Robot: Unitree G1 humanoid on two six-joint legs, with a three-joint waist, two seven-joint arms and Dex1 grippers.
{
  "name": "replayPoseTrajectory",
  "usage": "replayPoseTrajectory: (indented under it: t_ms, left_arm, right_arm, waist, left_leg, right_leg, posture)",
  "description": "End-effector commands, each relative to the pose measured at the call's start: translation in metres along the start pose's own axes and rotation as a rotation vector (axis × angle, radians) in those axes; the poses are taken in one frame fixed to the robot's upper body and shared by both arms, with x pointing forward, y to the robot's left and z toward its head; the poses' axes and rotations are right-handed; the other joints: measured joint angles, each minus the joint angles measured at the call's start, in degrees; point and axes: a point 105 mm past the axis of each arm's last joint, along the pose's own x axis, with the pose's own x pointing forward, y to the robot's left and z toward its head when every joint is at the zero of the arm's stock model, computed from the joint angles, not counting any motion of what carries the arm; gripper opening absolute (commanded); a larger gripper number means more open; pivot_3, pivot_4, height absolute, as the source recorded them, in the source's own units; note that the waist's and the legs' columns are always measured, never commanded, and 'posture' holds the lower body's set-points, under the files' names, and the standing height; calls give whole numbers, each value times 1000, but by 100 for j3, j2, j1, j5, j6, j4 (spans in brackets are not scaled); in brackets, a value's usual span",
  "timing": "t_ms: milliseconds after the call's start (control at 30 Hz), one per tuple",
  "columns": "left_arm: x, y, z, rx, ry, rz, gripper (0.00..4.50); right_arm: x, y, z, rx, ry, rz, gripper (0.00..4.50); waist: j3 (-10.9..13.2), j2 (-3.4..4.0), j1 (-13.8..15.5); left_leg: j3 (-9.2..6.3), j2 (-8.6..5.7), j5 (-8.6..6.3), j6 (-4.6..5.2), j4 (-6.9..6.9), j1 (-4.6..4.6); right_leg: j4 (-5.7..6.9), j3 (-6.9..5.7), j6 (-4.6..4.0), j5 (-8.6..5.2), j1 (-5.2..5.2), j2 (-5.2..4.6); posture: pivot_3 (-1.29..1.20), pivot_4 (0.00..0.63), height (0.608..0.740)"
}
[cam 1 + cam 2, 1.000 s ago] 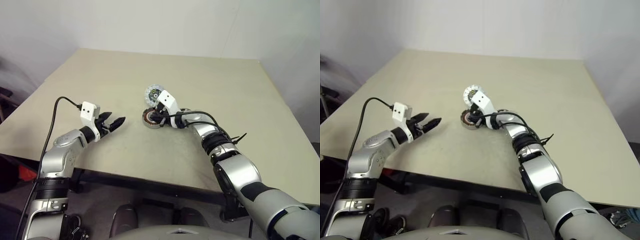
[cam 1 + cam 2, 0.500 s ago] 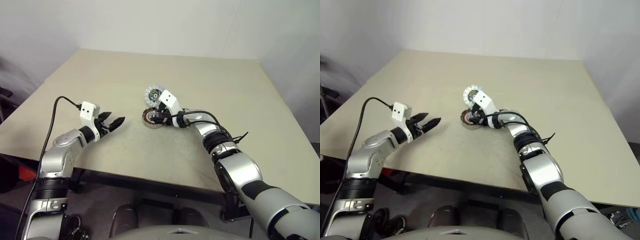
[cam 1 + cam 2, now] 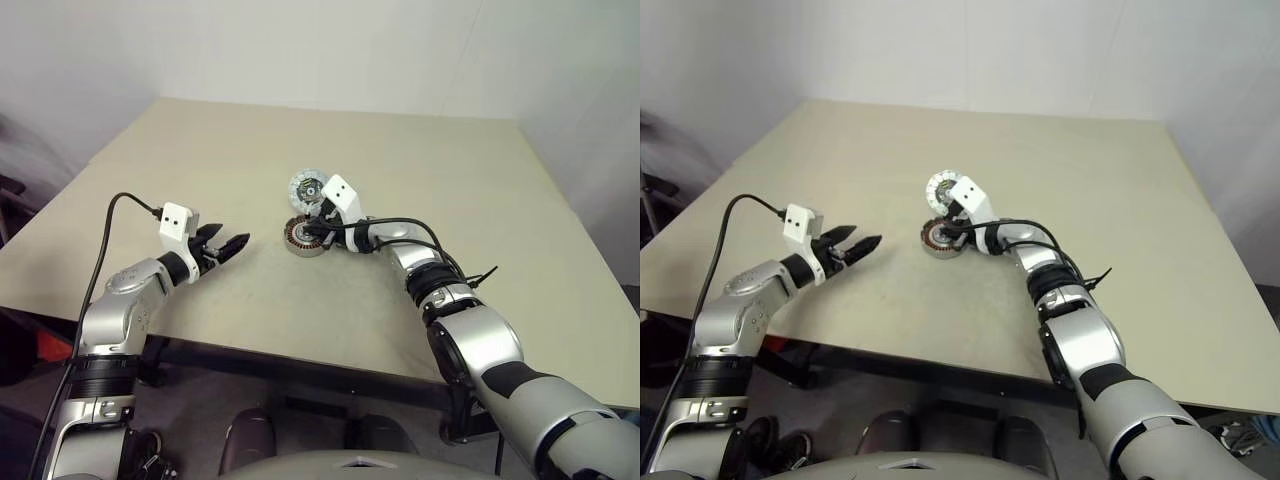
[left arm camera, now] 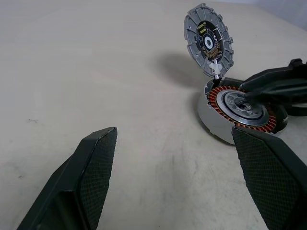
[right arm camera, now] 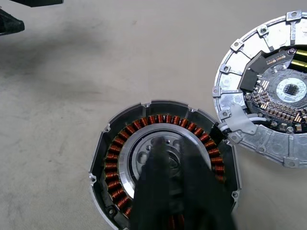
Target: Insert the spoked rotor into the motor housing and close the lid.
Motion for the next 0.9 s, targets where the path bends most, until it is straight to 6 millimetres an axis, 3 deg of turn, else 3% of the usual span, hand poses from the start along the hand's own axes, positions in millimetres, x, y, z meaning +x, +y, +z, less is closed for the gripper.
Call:
replayPoseTrajectory:
  t_ms: [33,167,333,433,633,767,900]
  left_arm:
    - [-2,0,16,37,-50,-3,4042]
    - [-2,0,16,37,-50,-2,4042]
    - [-3,-1,16,38,-53,1,4042]
    - [-4,0,16,36,-54,4,4042]
    - [-2,-1,15,35,-52,2,4042]
    - [-1,-3,14,34,-51,-4,4042]
    - [0,-4,14,32,-51,-4,4042]
  right_arm:
    - [2,-4,19,-39,-42,-18,8]
    - [3,-2,12,-36,-18,-19,8]
    - [5,8,-16,-24,61,-11,8]
    - [4,10,-17,-23,58,-8,8]
    - [0,2,5,-31,-14,-24,8]
    - [-1,-7,41,-61,-118,-63,8]
    - [-2,-13,52,-83,-132,-80,8]
  waist:
    - [0,0,0]
    - [0,0,0]
    - [0,0,-2]
    - [0,0,-2]
    - [0,0,-3]
    - [0,1,-3]
    - [0,1,-6]
  left_leg:
    - [0,1,0,0,2,0]
    - [0,2,0,0,11,-1]
    - [0,4,0,0,22,-1]
    - [0,5,-1,0,23,11]
    - [-2,7,0,-1,37,18]
    - [-3,7,-1,0,42,6]
    - [-3,8,-1,0,41,-3]
  right_leg:
    - [4,0,-2,-1,-1,0]
    - [14,-1,-6,-4,-4,0]
    - [23,-1,-7,-4,-3,0]
    - [25,0,-7,-4,8,0]
    - [38,1,-7,-5,14,0]
    - [37,0,-7,-5,6,0]
    - [38,0,-7,-4,-4,2]
  posture:
    - [0,0,740]
    - [0,0,740]
    - [0,0,740]
    - [0,0,740]
    - [0,0,740]
    - [0,0,740]
    - [0,0,740]
